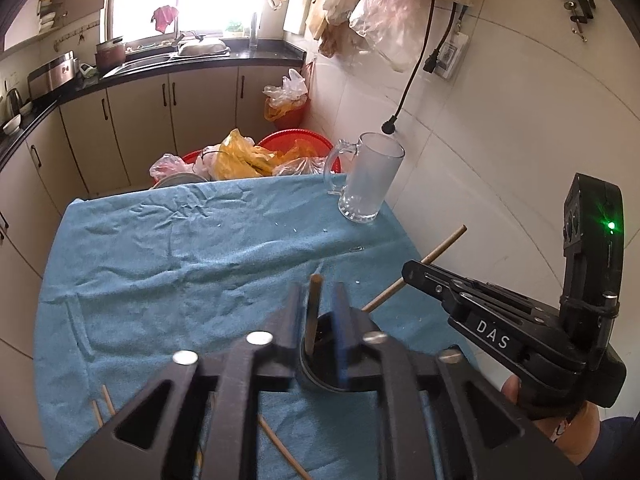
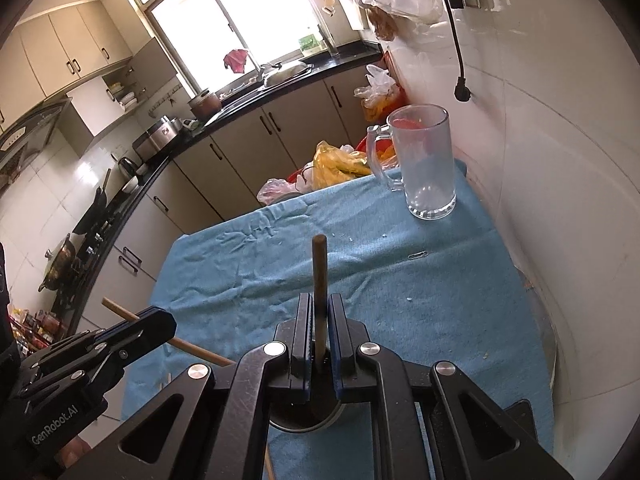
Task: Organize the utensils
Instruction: 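Lower the chopsticks into the black cup and open both grippers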
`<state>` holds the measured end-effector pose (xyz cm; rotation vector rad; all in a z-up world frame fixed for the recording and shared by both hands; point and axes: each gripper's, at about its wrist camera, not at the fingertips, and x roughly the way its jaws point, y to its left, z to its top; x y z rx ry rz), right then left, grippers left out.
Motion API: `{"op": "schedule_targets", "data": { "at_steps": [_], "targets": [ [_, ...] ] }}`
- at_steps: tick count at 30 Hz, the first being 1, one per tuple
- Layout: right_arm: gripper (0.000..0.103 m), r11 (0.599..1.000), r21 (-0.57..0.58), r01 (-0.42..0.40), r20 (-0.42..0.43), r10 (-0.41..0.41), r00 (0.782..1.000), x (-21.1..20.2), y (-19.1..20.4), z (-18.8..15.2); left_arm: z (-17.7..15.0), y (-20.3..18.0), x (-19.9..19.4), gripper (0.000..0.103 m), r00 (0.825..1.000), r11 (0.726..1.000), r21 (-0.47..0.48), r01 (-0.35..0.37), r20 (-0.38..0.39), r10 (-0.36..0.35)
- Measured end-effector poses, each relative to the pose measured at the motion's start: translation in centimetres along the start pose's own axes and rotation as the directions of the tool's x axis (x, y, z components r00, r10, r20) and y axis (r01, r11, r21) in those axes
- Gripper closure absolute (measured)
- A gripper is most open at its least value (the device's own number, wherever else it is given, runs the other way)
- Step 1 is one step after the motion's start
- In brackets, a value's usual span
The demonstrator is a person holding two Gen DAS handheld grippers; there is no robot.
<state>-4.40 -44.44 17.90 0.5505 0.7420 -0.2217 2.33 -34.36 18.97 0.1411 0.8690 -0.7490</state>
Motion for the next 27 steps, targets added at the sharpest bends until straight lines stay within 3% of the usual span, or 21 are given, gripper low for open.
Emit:
{"op": "schedule_targets", "data": {
  "at_steps": [14, 21, 27],
  "targets": [
    [0.070, 0.998, -0.004, 0.058, 0.123, -0.057, 0.991, -5.2, -0.1, 1.5, 1.0, 1.0, -4.4, 0.063, 0.994, 0.999, -0.045, -0.014, 0.107, 0.018],
    [0.049, 0.996, -0.030, 0.086, 0.252, -0.075, 0.965, -11.3, 1.0, 1.9, 0.6, 2.2, -9.5, 0.046, 0.977, 0.997, -0.069, -0.046, 0.204, 0.060],
    [0.044, 0.995, -0.077, 0.060, 0.289, -0.036, 0.957, -15.0, 3.5, -0.1, -1.1, 3.9, -13.2, 0.037, 0.961, 0.992, -0.074, -0.098, 0.254, 0.114]
  ]
}}
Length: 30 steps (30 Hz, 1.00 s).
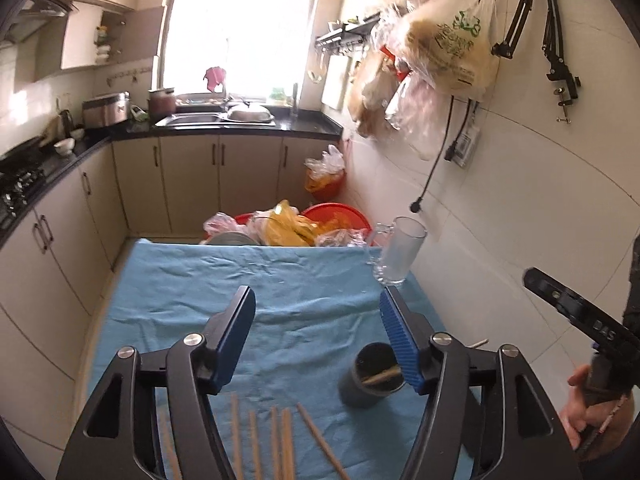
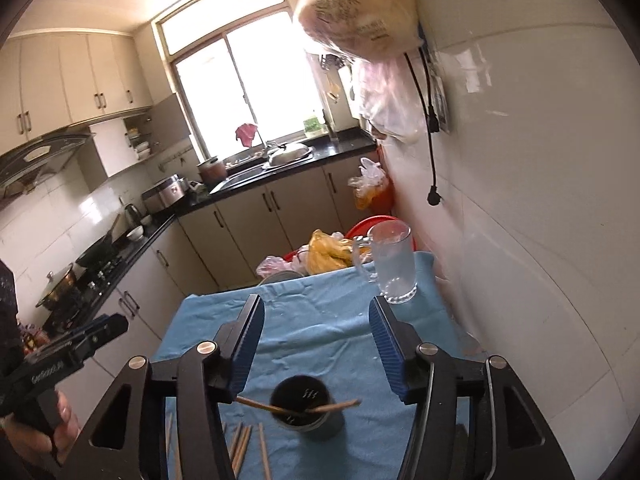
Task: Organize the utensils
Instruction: 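Lower the chopsticks into the black cup and open both grippers, then move both open grippers back over the remaining chopsticks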
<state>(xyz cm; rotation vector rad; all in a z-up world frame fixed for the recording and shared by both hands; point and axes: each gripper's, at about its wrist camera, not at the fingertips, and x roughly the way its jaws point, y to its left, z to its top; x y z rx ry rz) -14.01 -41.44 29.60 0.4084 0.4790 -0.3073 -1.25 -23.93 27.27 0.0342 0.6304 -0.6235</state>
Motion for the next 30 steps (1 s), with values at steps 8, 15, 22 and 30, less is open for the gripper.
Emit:
{"op": "schedule_targets", "data": {
  "at_steps": [8, 15, 22, 30],
  "targets": [
    [0.044, 0.991, -0.029, -0.133, -0.045, 0.132, 0.990, -2.7, 3.4, -3.9, -2.8, 4.0, -2.9, 0.032, 0.996, 0.996, -0.013, -0.084, 0.004, 0.084],
    [0.044, 0.978, -0.034, -0.207, -0.101, 0.202, 0.974, -3.7, 3.0, -7.7, -6.7, 8.7, -3.4, 0.031, 0.986, 0.985, -0.078, -0.152, -0.085, 0.145],
    [0.044, 0.953, -0.100, -0.286, -0.321, 0.242, 0.916, -0.4, 4.6, -12.8, -12.6, 14.2, -2.7, 0.031, 0.954, 0.953, -0.183, -0.244, -0.222, 0.201],
    [0.044, 0.965, -0.127, -0.231, -0.490, 0.142, 0.860, 4.6, 4.0, -18.1, -18.7, 16.8, -1.3, 0.031, 0.907, 0.925, -0.235, -0.299, -0.372, 0.198]
  ]
}}
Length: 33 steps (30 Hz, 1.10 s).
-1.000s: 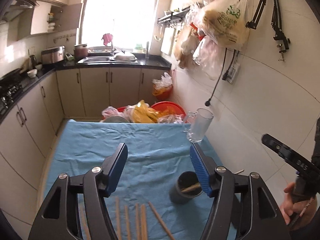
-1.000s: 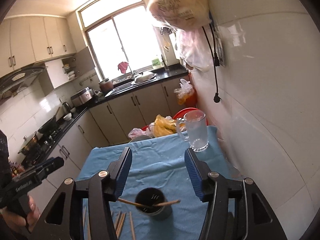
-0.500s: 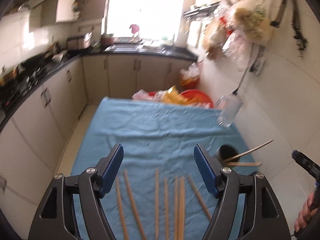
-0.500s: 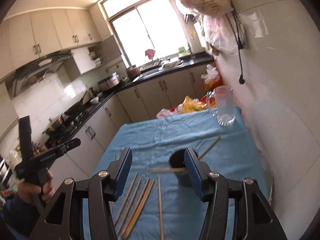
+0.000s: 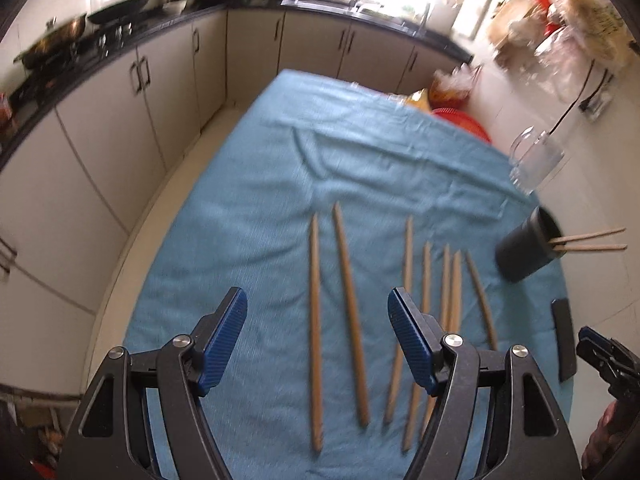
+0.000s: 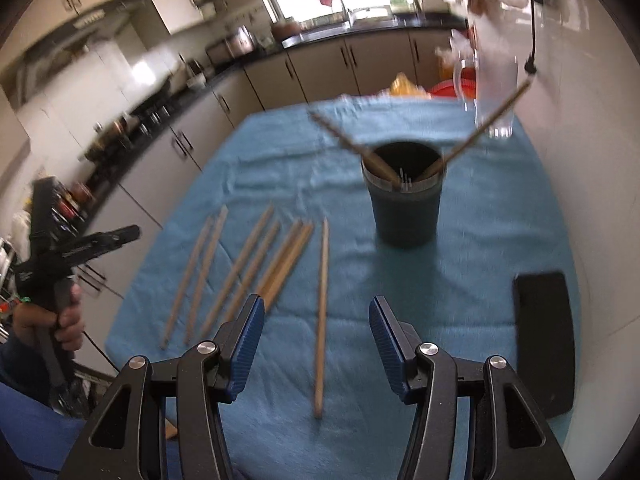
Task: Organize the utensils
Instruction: 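Move both open grippers back over the remaining chopsticks, then close the left gripper on a chopstick while the right gripper grasps another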
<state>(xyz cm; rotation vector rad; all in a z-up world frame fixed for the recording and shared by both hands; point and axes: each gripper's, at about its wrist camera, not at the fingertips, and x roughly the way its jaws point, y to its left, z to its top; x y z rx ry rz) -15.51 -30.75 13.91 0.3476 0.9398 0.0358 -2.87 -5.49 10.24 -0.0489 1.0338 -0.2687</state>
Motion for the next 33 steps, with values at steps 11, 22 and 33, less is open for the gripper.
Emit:
{"op": "schedule_targets", "data": {
  "at_steps": [11, 22, 33],
  "targets": [
    [0.044, 0.997, 0.005, 0.071, -0.101, -0.070, 0.992, 5.9, 0.5, 0.4, -1.7, 1.0, 2.3, 0.049, 0.996, 0.998, 0.048, 0.028, -0.086, -0.023],
    [0.071, 0.993, -0.040, 0.114, -0.219, -0.120, 0.968, 13.7, 2.1, 3.5, -2.3, 3.3, 2.2, 0.054, 0.993, 0.997, 0.070, 0.038, -0.112, -0.030],
    [0.096, 0.982, -0.062, 0.179, -0.274, -0.189, 0.943, 17.4, 2.6, 5.1, -0.8, 3.9, 3.9, 0.064, 0.986, 0.993, 0.088, 0.084, -0.154, -0.070]
  ]
}}
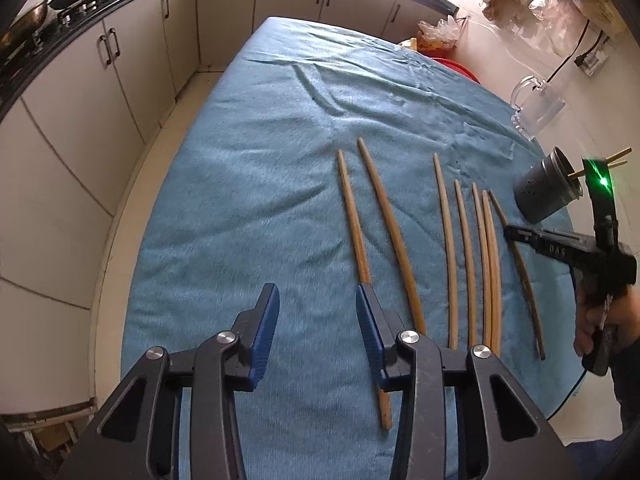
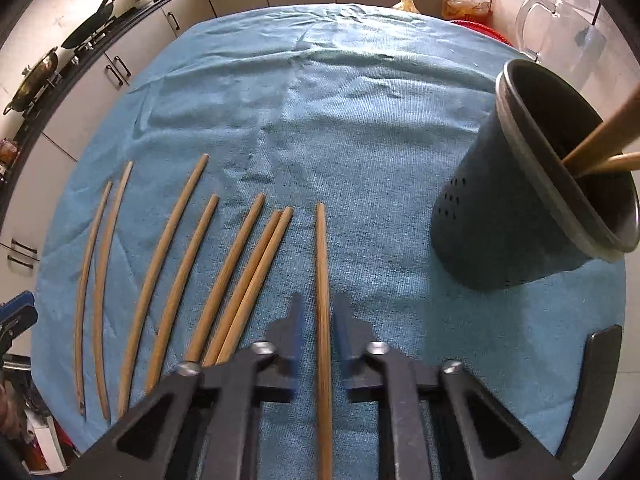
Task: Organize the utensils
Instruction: 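Close the left gripper on a chopstick while the right gripper grasps another, then lift the chopsticks upright and carry both toward the black cup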
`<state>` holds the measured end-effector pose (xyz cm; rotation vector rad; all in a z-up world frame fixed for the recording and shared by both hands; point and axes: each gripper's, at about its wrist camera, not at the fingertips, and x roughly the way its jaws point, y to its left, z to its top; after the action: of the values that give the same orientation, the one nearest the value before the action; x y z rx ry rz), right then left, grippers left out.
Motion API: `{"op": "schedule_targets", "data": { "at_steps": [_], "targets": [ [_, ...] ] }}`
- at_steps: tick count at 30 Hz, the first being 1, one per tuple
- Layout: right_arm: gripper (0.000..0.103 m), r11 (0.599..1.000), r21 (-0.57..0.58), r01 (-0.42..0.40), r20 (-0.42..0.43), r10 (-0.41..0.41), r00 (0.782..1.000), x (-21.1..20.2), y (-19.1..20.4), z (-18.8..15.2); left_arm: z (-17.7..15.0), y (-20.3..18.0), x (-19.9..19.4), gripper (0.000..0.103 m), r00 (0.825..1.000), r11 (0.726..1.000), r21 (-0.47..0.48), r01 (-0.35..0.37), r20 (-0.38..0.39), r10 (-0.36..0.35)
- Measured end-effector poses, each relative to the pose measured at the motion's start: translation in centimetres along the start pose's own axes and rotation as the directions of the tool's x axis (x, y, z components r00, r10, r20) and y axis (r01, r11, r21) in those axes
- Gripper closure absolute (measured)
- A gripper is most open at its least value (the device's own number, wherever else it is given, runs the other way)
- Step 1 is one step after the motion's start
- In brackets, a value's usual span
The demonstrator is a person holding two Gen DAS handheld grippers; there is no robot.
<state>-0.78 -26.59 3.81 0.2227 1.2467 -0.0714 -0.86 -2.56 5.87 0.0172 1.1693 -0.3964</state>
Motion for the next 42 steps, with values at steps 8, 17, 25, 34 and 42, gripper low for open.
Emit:
{"op": "schedule_targets", "data": {
  "at_steps": [8, 17, 25, 34, 42],
  "targets": [
    [0.096, 0.999, 0.017, -0.030, 0.007, 0.030, 1.000, -1.7, 0.3, -2.1, 3.3, -1.5, 3.7, 0.064, 0.998, 0.999, 0.041, 0.028, -0.048, -0.026],
    [0.096, 0.995, 0.079, -0.057, 0.082, 0.051, 0.995, -5.5, -0.4, -4.4, 6.5, -3.5, 7.9, 0.086, 0.995, 0.997, 0.079, -0.023, -0.096, 0.031],
    [0.096, 0.993, 0.089, -0.073, 0.139, 0.060, 0.988, -7.8, -1.0, -4.7, 8.0, -3.8, 8.4, 0.097, 0.995, 0.996, 0.066, -0.053, -0.078, 0.059],
    [0.096, 0.989, 0.078, -0.127, 0.258, 0.103, 0.961, -11.6, -1.5, -4.7, 6.3, -3.7, 0.0, 0.097, 0.992, 1.000, 0.016, -0.003, 0.125, 0.001],
    [0.096, 0.985, 0.043, -0.170, 0.320, 0.147, 0.936, -13.6, -1.1, -4.9, 4.4, -5.0, -6.9, 0.097, 0.964, 1.000, 0.014, -0.005, 0.265, 0.001]
  ]
}}
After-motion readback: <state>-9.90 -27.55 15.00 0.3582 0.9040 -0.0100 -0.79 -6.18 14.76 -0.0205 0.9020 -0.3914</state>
